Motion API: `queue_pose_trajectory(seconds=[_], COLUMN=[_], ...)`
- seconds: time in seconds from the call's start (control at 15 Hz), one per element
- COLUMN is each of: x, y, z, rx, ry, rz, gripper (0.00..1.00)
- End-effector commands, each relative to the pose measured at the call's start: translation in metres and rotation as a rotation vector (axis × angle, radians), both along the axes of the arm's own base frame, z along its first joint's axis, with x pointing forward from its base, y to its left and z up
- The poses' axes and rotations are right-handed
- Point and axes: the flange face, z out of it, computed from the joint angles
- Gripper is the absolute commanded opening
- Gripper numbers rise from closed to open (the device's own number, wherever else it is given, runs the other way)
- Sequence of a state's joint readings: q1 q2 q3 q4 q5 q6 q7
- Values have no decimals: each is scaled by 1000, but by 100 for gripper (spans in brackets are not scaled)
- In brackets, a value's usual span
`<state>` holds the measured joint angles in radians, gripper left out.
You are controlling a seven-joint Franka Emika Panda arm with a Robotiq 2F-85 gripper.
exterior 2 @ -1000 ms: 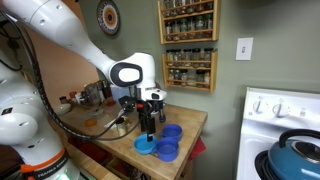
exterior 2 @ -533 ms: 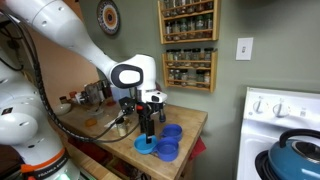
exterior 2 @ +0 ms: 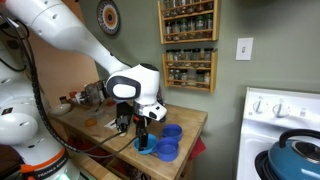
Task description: Put the light blue bowl behind the spice bottle
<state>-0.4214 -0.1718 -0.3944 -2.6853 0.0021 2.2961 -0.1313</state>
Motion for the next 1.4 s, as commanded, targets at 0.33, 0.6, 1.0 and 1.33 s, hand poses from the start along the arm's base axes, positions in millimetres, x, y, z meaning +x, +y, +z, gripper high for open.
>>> queue_pose_trajectory(seconds=[0.33,0.6,1.0,1.33], x=[3,2,11,21], y=[7,8,2,-2], z=[-33,-31,-47,-51], rx=[-73,-90,-35,1], ry=[-69,-76,-41,-45], rz=[-38,-41,-149,-184], gripper=[100,100,81,35])
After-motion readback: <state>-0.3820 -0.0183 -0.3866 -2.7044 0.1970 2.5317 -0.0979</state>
